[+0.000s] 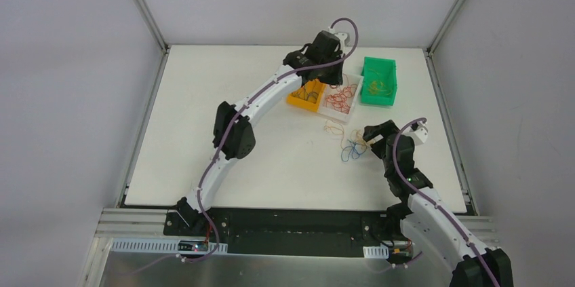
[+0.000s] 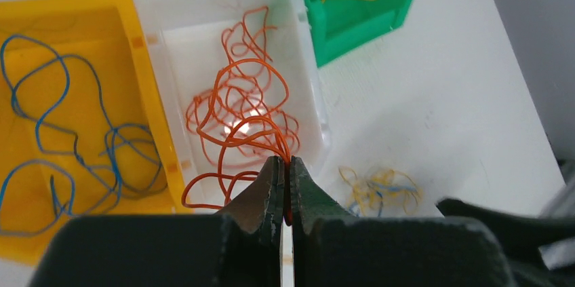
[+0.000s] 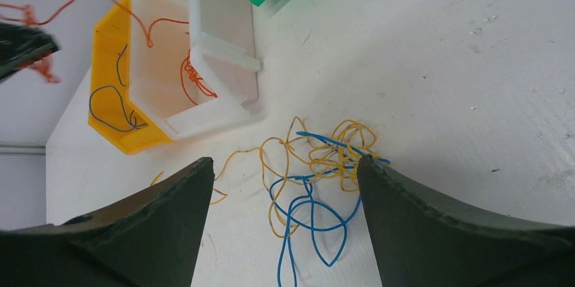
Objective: Untangle the cables
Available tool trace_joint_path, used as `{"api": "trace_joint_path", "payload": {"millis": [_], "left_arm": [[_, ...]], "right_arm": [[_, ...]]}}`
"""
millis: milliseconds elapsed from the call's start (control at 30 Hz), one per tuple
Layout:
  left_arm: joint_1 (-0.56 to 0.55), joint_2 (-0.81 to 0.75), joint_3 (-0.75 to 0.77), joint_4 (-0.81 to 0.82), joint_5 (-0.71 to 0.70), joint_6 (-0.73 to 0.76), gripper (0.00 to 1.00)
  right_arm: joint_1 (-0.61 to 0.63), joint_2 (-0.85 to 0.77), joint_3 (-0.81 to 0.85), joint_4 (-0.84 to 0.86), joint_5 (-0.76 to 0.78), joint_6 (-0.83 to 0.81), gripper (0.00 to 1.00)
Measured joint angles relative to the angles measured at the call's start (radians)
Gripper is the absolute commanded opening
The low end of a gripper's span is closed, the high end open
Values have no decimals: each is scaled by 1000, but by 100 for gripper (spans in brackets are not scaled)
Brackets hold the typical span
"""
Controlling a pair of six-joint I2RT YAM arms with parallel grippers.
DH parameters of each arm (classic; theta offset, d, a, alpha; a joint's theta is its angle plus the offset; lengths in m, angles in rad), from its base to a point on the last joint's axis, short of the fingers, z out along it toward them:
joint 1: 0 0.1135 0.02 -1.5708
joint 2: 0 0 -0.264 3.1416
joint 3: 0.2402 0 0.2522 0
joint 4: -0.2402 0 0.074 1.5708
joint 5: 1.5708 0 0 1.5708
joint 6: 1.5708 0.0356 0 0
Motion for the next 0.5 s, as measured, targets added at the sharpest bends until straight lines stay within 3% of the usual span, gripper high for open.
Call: {"api": "trace_joint_path", "payload": {"millis": [167, 200, 233, 333, 500], "left_arm": [[0, 220, 133, 46, -83, 2, 1], [0, 252, 133, 52, -110, 2, 5], [0, 275, 132, 55, -129, 3, 20], [0, 323, 132, 79, -173, 12, 43], [0, 303, 108, 108, -166, 33, 61]], "right_arm": [[0, -26, -1, -5, 11, 3, 80], [0, -32, -1, -6, 12, 3, 80], [0, -35, -1, -6, 14, 3, 80], [0, -40, -1, -6, 16, 3, 80], [0, -39, -2, -7, 17, 3, 80]]}}
